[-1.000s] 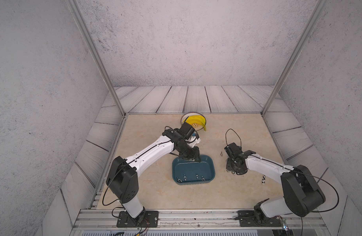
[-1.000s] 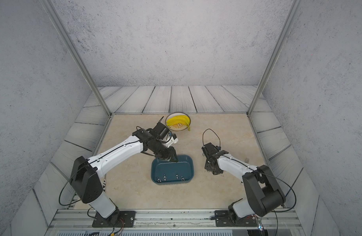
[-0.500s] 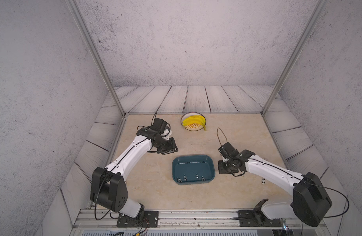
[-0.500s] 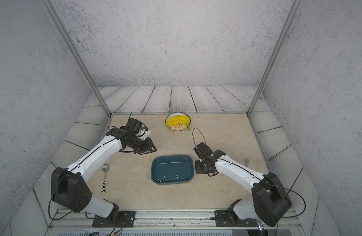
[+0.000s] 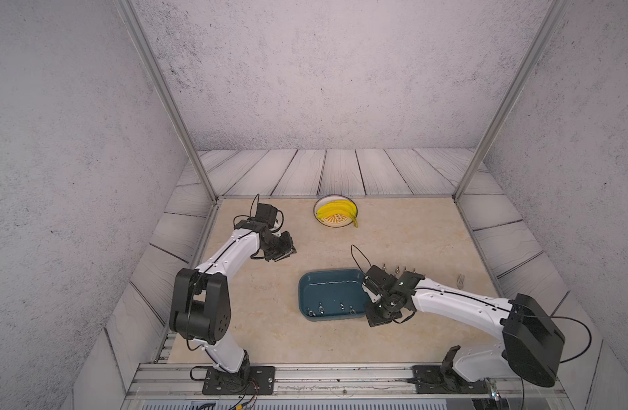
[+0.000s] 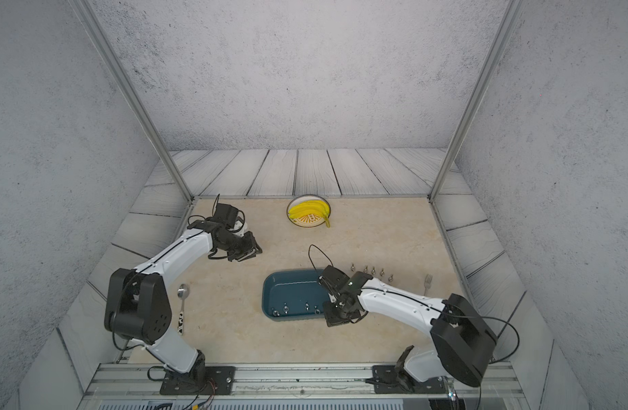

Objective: Take out the wing nut from the storage box
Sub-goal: Adjust the storage box at the center of the board.

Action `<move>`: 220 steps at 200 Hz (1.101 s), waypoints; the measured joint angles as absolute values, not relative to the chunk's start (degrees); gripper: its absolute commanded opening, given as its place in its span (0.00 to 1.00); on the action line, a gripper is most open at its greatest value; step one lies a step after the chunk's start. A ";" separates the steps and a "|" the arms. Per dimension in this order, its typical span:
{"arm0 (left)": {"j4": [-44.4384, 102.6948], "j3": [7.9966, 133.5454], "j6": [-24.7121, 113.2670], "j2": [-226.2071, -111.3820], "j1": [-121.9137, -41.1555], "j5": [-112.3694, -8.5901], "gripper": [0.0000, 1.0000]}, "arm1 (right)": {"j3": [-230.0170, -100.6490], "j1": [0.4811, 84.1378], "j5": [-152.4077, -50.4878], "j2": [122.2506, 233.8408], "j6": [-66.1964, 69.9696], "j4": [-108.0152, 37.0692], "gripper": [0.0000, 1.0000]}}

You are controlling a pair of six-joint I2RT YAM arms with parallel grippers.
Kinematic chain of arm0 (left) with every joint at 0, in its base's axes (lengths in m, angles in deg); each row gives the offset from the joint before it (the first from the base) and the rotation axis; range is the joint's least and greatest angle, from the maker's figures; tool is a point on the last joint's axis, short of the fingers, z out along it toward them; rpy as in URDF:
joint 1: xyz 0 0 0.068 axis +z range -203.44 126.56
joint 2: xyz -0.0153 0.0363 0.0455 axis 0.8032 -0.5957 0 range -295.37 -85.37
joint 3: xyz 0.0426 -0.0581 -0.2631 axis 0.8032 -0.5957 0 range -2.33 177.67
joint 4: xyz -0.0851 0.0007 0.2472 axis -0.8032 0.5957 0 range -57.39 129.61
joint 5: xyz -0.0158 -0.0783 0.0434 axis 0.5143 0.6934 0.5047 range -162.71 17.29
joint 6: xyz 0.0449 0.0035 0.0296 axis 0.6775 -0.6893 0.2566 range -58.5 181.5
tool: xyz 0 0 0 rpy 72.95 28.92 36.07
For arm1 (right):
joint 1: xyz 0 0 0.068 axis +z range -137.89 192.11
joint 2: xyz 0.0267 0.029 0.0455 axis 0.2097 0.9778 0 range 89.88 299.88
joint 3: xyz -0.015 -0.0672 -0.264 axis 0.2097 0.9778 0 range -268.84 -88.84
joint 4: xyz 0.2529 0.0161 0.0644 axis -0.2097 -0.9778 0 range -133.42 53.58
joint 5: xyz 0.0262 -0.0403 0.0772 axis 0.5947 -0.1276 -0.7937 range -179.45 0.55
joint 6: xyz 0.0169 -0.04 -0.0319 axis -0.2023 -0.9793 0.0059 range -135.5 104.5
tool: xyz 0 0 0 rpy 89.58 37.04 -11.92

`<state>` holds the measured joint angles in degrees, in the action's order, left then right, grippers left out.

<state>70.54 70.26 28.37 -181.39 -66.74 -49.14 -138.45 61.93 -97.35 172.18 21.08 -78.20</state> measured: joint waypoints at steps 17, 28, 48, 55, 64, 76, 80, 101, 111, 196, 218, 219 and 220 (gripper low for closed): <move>69.67 70.26 29.03 -182.44 -66.74 -48.92 0.33 | -140.26 61.93 -96.21 174.65 21.15 -78.07 0.00; 69.34 70.29 29.51 -183.25 -66.74 -48.90 0.33 | -141.53 61.93 -95.56 175.59 21.15 -77.90 0.00; 69.19 70.77 30.34 -185.57 -66.74 -48.92 0.33 | -143.65 61.93 -94.14 176.73 21.15 -77.72 0.00; 69.21 71.16 30.67 -186.71 -66.74 -48.90 0.33 | -144.35 61.93 -93.48 177.21 21.15 -77.79 0.00; 69.17 71.55 31.08 -188.02 -66.74 -48.87 0.32 | -145.20 61.86 -92.59 177.98 21.12 -77.81 0.00; 69.17 71.58 31.46 -189.22 -66.74 -48.59 0.32 | -146.21 61.65 -91.75 179.13 21.06 -77.92 0.00; 69.14 71.51 31.50 -189.39 -66.74 -48.44 0.32 | -146.60 61.49 -91.38 179.66 20.97 -78.01 0.00; 68.29 70.29 31.52 -189.28 -66.76 -47.50 0.32 | -148.92 60.29 -90.27 182.67 20.45 -78.40 0.00; 67.99 69.30 31.52 -188.83 -66.82 -47.15 0.32 | -150.25 59.53 -89.68 184.38 20.18 -78.47 0.00; 68.44 54.75 31.02 -173.35 -67.09 -45.25 0.31 | -161.70 57.08 -89.50 194.87 16.49 -79.08 0.00; 68.49 51.99 30.30 -169.96 -67.35 -44.50 0.31 | -163.65 57.08 -89.74 196.55 15.86 -79.08 0.00; 68.49 51.93 30.25 -169.90 -67.35 -44.48 0.31 | -163.71 57.08 -89.74 196.58 15.86 -79.08 0.00; 68.49 51.75 30.19 -169.74 -67.37 -44.42 0.31 | -163.82 57.08 -89.74 196.66 15.81 -79.08 0.00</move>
<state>68.49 51.75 30.19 -169.74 -67.37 -44.42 -163.82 57.08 -89.74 196.66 15.81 -79.08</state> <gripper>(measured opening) 0.314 0.038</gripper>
